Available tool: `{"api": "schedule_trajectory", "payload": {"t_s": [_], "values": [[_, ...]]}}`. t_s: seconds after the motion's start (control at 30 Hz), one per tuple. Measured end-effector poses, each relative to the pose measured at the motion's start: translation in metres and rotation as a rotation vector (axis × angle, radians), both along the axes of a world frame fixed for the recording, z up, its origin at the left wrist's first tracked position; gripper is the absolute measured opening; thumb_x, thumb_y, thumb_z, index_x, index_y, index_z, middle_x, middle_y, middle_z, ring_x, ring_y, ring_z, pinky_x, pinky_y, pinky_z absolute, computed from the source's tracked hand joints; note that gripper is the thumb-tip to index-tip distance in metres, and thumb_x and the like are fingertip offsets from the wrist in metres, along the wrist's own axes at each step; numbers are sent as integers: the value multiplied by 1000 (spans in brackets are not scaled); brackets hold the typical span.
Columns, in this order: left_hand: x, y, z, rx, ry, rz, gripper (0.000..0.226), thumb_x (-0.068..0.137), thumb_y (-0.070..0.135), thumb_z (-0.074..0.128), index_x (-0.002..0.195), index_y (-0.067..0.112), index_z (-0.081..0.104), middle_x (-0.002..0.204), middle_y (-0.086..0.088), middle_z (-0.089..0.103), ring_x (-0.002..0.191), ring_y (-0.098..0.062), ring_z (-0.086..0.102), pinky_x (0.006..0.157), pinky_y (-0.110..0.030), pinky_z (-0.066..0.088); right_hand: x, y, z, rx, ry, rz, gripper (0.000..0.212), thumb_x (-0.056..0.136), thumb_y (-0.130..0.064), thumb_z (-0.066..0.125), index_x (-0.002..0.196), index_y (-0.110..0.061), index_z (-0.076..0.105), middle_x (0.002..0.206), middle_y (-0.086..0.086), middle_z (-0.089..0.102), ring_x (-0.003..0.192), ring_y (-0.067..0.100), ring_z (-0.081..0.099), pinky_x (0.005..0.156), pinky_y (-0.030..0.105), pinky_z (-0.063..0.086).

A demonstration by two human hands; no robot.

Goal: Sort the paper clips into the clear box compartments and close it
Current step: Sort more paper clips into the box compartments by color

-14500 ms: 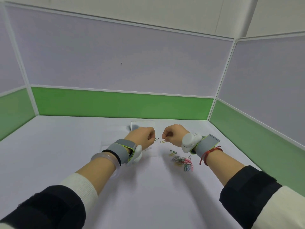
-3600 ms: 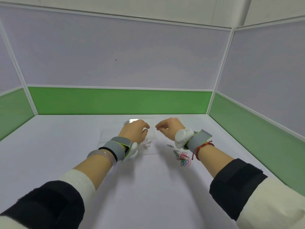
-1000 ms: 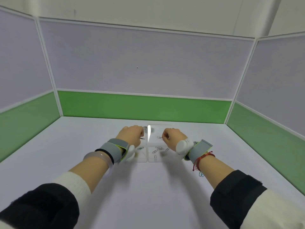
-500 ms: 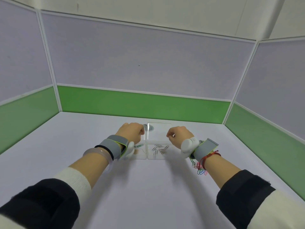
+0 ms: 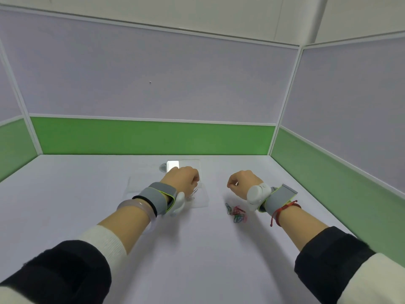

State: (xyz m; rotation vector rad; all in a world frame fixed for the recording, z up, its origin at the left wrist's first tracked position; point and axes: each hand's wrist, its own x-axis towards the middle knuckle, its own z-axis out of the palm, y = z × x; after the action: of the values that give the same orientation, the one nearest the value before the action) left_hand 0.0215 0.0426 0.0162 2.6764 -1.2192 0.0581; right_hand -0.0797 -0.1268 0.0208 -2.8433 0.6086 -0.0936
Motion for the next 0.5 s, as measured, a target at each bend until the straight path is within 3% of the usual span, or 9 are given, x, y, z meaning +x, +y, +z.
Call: {"api": "schedule_trajectory", "payload": {"t_s": [0.1, 0.17, 0.37, 0.5], "values": [[-14, -19, -11, 41, 1, -64, 27, 95, 21, 42, 116, 14, 58, 123, -3, 61, 109, -28, 55, 92, -31, 40, -14, -13, -6, 18, 72, 9, 31, 89, -7, 46, 106, -15, 70, 117, 5, 69, 107, 26, 64, 92, 34, 53], [-19, -25, -19, 83, -15, -100, 28, 95, 22, 42, 118, 16, 57, 125, -2, 59, 111, -28, 54, 95, -30, 38, -21, -17, -11, 29, 118, 27, 32, 88, -5, 48, 111, -14, 69, 119, 4, 68, 109, 24, 62, 92, 29, 50], [-32, -50, -33, 169, -29, -219, 36, 96, 20, 42, 129, 26, 54, 128, -1, 56, 114, -23, 54, 102, -31, 34, -30, -24, -27, 56, 151, 51, 28, 90, -10, 54, 112, -18, 69, 119, 4, 68, 108, 23, 63, 93, 31, 52], [-36, -61, -41, 192, -53, -252, 37, 94, 18, 42, 126, 31, 57, 128, -1, 55, 116, -25, 53, 101, -33, 37, -29, -24, -33, 66, 159, 77, 28, 88, -11, 54, 110, -19, 71, 118, 5, 67, 107, 23, 63, 78, 24, 46]]}}
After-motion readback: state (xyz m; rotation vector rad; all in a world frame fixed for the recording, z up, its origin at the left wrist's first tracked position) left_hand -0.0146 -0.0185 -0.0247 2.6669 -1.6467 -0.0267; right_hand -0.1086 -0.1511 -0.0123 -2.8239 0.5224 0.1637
